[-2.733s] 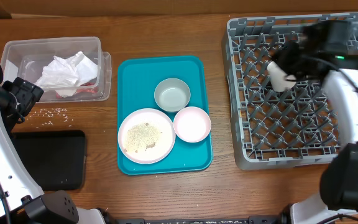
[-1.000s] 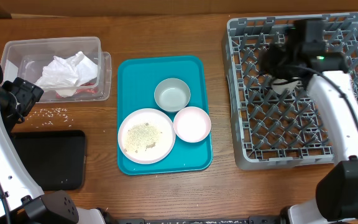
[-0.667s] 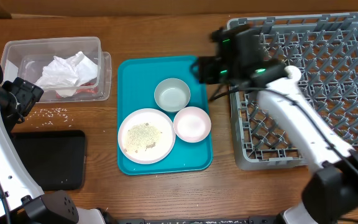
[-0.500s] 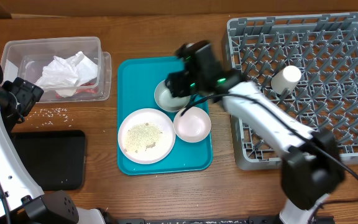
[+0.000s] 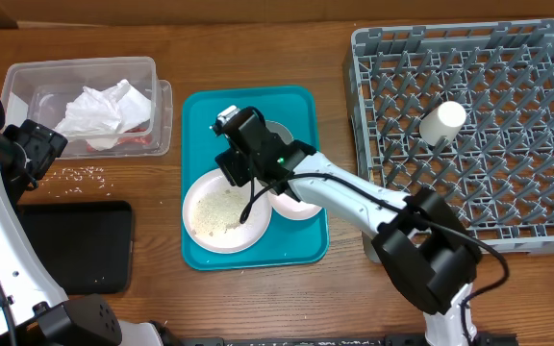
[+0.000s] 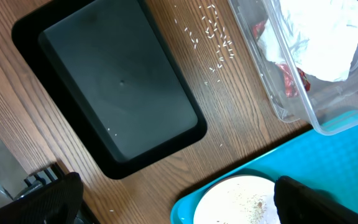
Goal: Sort waste into correct bins and load items into the dishwasher
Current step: 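Grip the white bowl rim and lift it toward the rack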
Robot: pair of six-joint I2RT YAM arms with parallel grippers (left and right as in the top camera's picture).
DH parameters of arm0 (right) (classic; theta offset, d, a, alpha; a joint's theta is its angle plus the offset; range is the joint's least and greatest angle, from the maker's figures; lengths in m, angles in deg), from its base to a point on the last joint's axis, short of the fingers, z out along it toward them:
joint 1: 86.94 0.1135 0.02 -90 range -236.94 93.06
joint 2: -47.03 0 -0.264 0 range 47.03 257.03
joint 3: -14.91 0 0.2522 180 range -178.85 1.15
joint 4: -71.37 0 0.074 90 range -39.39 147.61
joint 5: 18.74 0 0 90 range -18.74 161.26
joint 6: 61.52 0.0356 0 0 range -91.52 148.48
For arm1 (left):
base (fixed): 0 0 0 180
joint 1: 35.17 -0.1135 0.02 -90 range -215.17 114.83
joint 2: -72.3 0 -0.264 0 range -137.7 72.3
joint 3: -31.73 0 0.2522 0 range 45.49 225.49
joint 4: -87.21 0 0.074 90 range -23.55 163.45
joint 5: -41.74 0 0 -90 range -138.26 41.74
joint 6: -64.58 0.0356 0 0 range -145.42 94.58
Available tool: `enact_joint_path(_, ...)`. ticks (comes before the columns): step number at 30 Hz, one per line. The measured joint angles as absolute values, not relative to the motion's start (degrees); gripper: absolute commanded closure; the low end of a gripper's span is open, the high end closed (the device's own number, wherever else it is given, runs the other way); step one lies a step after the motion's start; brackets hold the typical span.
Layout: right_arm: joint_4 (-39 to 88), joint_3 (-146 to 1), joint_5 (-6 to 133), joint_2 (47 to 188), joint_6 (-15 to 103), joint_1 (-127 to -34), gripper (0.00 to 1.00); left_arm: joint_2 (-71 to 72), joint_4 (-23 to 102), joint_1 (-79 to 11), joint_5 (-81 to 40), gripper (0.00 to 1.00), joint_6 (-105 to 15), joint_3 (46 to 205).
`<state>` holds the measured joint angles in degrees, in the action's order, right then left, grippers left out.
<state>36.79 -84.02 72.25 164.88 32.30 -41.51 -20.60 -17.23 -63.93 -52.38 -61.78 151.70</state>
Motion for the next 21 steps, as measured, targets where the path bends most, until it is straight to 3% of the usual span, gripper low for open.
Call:
enact_joint_path(9, 37.68, -84.02, 77.69, 167.83, 31.53, -41.53, 0.45, -20.6, -17.23, -63.93, -52.4, 0.0, -61.78, 151.7)
enact_joint_path(15, 37.57, -84.02, 78.31, 167.87, 31.77, -41.53, 0.61, -20.6, -17.21, -63.93, -52.4, 0.0, -61.78, 151.7)
enact_joint_path(21, 37.42, -84.02, 78.74, 167.87, 33.39, -41.53, 0.63, -20.6, -17.21, -63.93, -52.38, 0.0, -61.78, 151.7)
